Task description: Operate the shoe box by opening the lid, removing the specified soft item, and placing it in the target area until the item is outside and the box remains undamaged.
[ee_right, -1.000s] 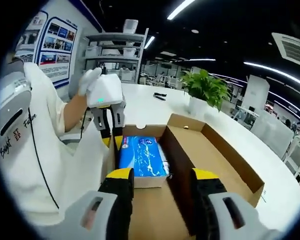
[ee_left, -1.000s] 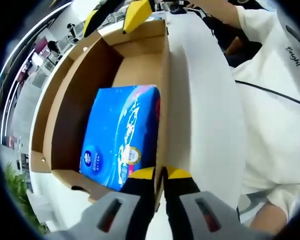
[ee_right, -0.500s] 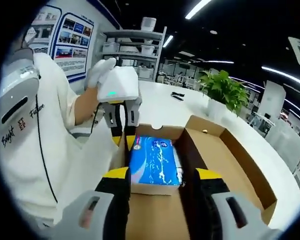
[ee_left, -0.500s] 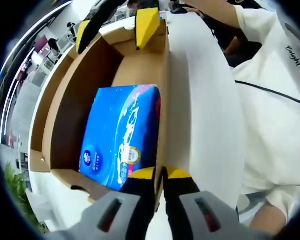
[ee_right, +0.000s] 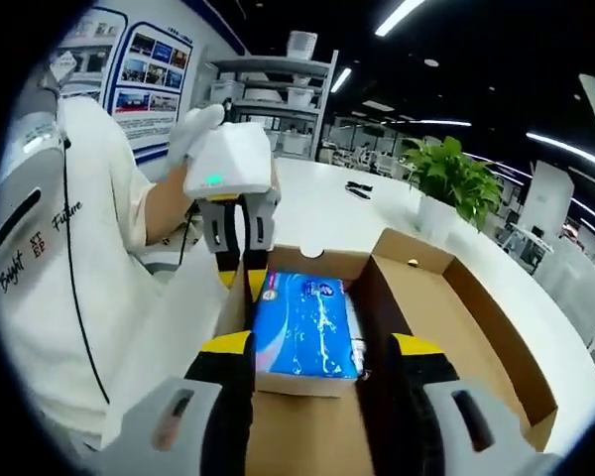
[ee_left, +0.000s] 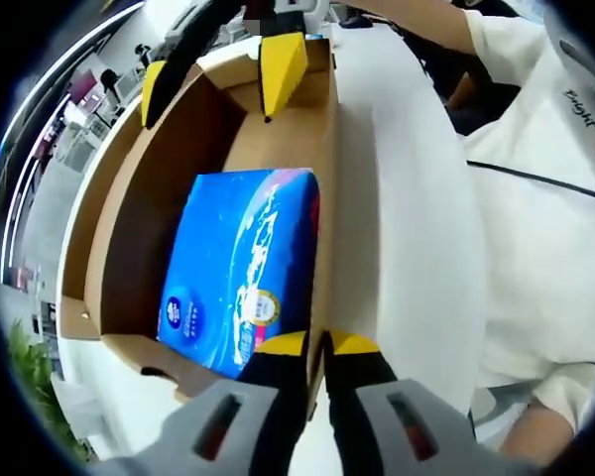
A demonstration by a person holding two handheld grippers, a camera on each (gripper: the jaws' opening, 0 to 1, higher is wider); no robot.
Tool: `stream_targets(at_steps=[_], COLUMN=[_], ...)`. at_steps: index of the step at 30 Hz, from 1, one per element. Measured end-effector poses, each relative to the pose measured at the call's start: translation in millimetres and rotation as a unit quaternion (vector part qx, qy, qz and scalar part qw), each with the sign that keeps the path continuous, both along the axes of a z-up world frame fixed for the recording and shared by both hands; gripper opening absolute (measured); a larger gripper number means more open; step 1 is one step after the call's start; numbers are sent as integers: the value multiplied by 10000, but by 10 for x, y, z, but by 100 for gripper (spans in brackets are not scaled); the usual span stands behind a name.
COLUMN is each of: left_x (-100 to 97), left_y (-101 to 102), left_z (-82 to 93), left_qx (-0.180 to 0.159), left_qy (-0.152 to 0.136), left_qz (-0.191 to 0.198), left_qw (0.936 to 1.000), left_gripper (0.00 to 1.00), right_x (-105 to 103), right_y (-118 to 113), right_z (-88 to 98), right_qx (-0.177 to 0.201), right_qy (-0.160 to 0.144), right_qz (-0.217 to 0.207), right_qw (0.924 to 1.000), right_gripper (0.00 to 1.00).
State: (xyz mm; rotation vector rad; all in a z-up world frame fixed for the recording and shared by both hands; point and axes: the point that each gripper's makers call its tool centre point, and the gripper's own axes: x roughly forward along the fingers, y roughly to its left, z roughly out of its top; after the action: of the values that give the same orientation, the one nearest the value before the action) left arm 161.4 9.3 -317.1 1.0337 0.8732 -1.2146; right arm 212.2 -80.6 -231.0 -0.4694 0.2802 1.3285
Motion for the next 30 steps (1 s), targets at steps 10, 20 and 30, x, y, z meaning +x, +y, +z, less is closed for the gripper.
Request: stream_targets(at_steps=[10, 20, 30], left_x=[-1, -8, 0], left_y=[0, 7, 12], left_z=[1, 0, 2], left_qx=[2, 40, 33], left_qy=[53, 27, 50], left_qz=[-19, -16, 5], left_qw=[10000, 10000, 10000], left_gripper=[5, 5, 5], right_x=[-124, -61, -26], right_y=[-56, 185, 398], right_z=[-148, -255, -344], right_qx=[-439, -265, -211], right_qy=[-247, 614, 973], right_qz=[385, 385, 302], right_qw=[9980, 9970, 9946], right_gripper=[53, 51, 63])
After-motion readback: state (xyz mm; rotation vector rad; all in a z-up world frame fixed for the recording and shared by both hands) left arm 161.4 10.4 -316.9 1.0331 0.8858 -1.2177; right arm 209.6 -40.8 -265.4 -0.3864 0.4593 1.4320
